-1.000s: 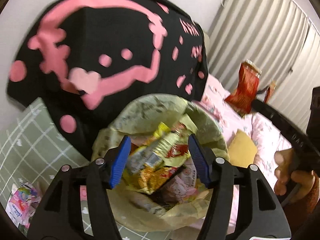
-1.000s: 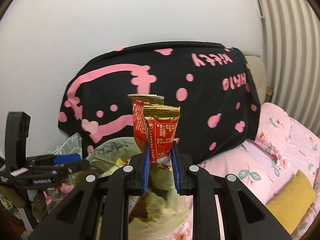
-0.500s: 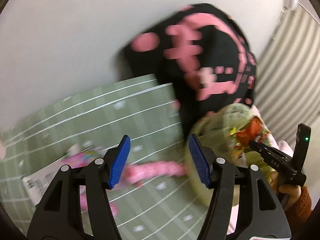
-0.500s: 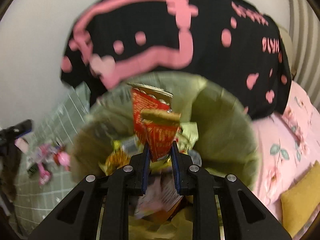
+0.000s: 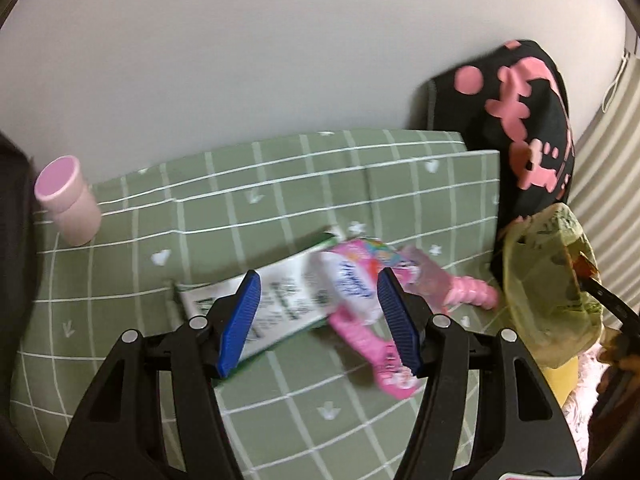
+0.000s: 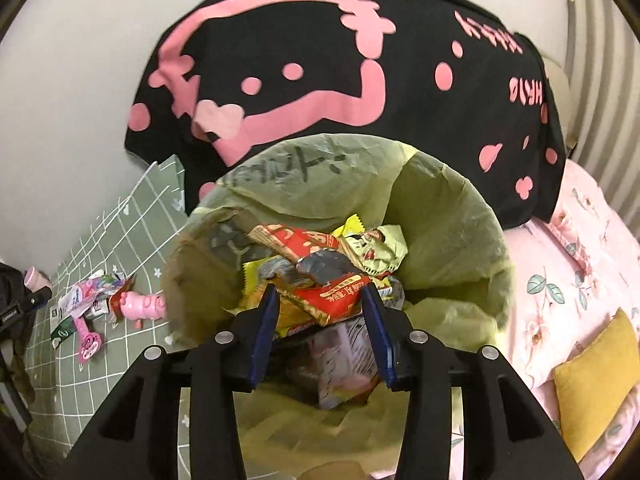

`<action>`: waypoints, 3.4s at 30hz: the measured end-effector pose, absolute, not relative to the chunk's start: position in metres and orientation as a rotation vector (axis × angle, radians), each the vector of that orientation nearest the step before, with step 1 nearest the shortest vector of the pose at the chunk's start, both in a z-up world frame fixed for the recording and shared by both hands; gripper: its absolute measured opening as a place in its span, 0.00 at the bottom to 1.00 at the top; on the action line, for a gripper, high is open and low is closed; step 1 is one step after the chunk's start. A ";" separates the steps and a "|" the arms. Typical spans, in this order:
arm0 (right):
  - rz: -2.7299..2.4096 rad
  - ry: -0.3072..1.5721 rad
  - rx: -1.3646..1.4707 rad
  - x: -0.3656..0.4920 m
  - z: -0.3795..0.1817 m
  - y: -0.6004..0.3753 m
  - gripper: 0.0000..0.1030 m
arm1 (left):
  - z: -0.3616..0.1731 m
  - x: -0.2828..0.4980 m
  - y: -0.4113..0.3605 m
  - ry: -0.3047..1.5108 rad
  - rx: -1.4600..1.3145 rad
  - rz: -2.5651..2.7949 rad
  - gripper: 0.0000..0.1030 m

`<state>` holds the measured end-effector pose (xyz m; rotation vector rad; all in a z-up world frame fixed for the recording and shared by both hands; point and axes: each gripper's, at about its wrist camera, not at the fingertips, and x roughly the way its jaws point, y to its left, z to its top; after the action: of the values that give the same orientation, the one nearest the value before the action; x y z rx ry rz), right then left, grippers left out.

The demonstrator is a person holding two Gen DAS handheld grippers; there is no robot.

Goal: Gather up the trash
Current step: 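Grasp the white milk carton with the left tool, then grasp a clear plastic piece with the right tool while the left tool lifts the carton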

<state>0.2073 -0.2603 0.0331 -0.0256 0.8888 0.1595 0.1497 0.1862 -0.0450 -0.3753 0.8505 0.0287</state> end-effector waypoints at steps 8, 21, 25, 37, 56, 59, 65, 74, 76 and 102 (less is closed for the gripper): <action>0.209 0.789 -0.007 0.178 0.055 -0.225 0.40 | -0.053 0.140 0.223 0.830 -0.384 0.069 0.56; 0.570 0.901 -0.067 0.176 0.001 -0.098 0.40 | -0.052 0.118 0.253 0.809 -0.430 0.128 0.56; 0.679 0.962 -0.104 0.175 -0.025 -0.059 0.40 | -0.051 0.108 0.254 0.801 -0.443 0.135 0.56; 0.847 1.047 -0.238 0.176 -0.075 0.015 0.44 | -0.058 0.079 0.264 0.823 -0.456 0.182 0.56; 0.596 1.056 -0.135 0.169 -0.047 -0.088 0.16 | -0.072 0.162 0.214 0.923 -0.257 -0.038 0.59; 0.537 1.074 -0.107 0.172 -0.049 -0.104 0.16 | -0.081 0.171 0.210 0.957 -0.220 -0.066 0.59; 0.496 1.085 -0.092 0.175 -0.053 -0.115 0.16 | -0.091 0.173 0.206 1.016 -0.221 -0.132 0.59; 0.502 1.108 -0.101 0.184 -0.061 -0.113 0.16 | -0.093 0.151 0.185 1.058 -0.160 -0.215 0.64; 0.511 1.111 -0.109 0.185 -0.063 -0.110 0.16 | -0.095 0.152 0.172 1.080 -0.079 -0.230 0.64; 0.619 1.080 -0.111 0.177 -0.056 -0.090 0.47 | -0.089 0.134 0.202 1.061 -0.314 0.019 0.50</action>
<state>0.1768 -0.0898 -0.0563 -0.1108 1.0795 0.6187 0.1339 0.2022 -0.0888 -0.3140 1.0614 0.0194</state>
